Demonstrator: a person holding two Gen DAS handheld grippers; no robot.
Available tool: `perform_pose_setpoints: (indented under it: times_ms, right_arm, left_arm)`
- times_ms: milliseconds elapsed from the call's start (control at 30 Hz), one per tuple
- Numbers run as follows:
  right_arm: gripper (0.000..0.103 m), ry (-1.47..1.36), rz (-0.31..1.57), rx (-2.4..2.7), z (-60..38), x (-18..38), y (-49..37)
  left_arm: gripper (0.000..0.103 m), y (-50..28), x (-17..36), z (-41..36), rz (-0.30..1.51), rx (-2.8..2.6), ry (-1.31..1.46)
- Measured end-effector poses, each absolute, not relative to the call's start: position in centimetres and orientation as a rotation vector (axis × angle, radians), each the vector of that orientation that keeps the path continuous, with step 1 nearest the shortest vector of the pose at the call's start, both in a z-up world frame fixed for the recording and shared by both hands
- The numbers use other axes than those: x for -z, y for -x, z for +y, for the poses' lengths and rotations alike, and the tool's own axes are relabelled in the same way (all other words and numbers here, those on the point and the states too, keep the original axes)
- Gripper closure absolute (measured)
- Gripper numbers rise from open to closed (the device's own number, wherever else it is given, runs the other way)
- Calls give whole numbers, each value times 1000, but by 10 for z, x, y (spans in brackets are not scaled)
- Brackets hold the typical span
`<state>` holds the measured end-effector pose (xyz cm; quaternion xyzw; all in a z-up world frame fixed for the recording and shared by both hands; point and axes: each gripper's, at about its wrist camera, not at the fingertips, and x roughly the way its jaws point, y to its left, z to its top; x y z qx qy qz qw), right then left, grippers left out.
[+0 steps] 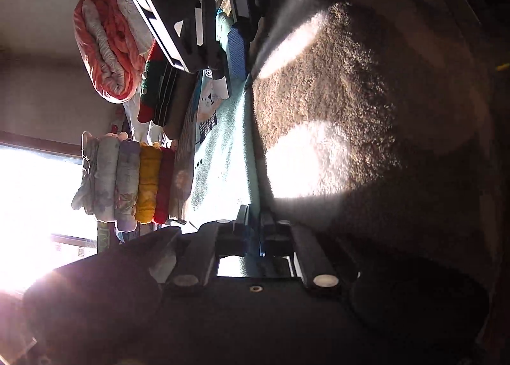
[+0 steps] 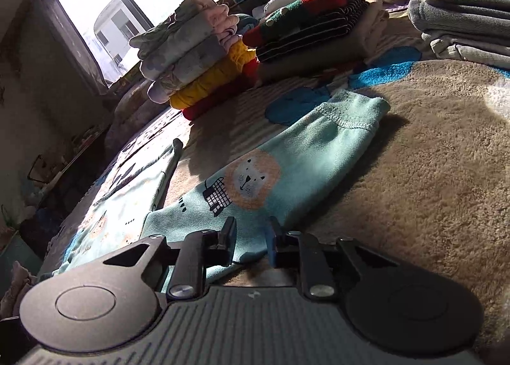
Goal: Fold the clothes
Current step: 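Grasp the pants leg cuff with the left gripper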
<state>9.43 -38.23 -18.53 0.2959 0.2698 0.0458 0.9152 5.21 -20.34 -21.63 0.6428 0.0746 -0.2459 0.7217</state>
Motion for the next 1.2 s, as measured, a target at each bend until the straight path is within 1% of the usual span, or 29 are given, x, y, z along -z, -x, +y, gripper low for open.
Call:
perform_pose_setpoints:
  times_ms: [100,200,233,267,300,333,433,467,500,533,600,633,867,1200]
  right_arm:
    - [85,-623,544,-72,-385,183,-91]
    - [81,-667,524,-38,-395,182,-86]
    - [79,-693,517,-26,-400,182,-84]
    - [71,-715,509,-17,-404,181,-82]
    - [67,-731,500,-7,-408,180,-79]
    - [62,-746,488,2,-412,179,-76]
    - [61,-817,457,16,-426,179,-69]
    - [61,-839,446,21,-431,179,-67]
    - [61,-862,436,26,-436,180,-64]
    - [60,-888,426,36,-440,181,-63]
    - [60,-944,407,55,-449,184,-59]
    - [60,-978,398,66,-453,187,-58]
    - [59,-1187,328,109,-484,202,-47]
    - [59,-1339,219,200,-527,217,-25]
  left_arm:
    - [101,-50,216,-205,156,515,-1381]
    - [100,-44,211,-205,186,499,-1316]
    - [100,-41,208,-205,195,493,-1289]
    - [98,-36,208,-204,204,486,-1270]
    - [94,-30,209,-204,210,476,-1260]
    - [92,-25,211,-203,213,463,-1252]
    - [90,-18,213,-203,221,427,-1229]
    - [87,-16,213,-204,224,417,-1224]
    - [79,-17,212,-205,220,409,-1223]
    - [69,-19,210,-208,211,403,-1224]
    - [58,-25,207,-216,198,409,-1225]
    - [56,-28,206,-221,197,419,-1227]
    - [58,-55,207,-269,165,456,-1266]
    - [64,-100,208,-340,161,461,-1310]
